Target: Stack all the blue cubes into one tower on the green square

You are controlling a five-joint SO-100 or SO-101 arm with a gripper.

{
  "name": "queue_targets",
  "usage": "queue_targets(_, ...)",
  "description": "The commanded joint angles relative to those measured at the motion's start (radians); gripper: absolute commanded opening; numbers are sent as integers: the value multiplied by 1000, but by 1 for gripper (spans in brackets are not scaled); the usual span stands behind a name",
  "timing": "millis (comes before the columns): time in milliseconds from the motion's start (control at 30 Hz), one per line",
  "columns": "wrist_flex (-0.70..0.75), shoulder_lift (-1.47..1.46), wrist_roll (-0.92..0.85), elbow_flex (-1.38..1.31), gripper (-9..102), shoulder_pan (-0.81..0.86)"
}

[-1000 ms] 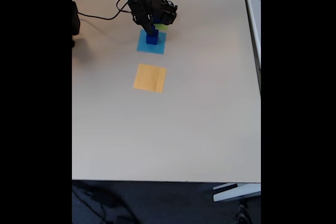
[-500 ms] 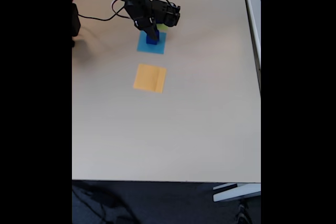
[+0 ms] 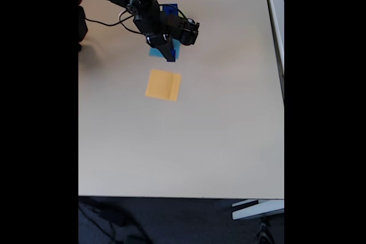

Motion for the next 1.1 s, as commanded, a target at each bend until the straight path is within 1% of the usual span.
queue_targets(0,-25,-26,-23,-94,6,17)
queue_targets(200,-26,-135,-32,-186,6,29)
queue_targets(533,-11,-138,14,-112,6,40)
queue_targets(1067,-11,-132,-115,-52,6,130)
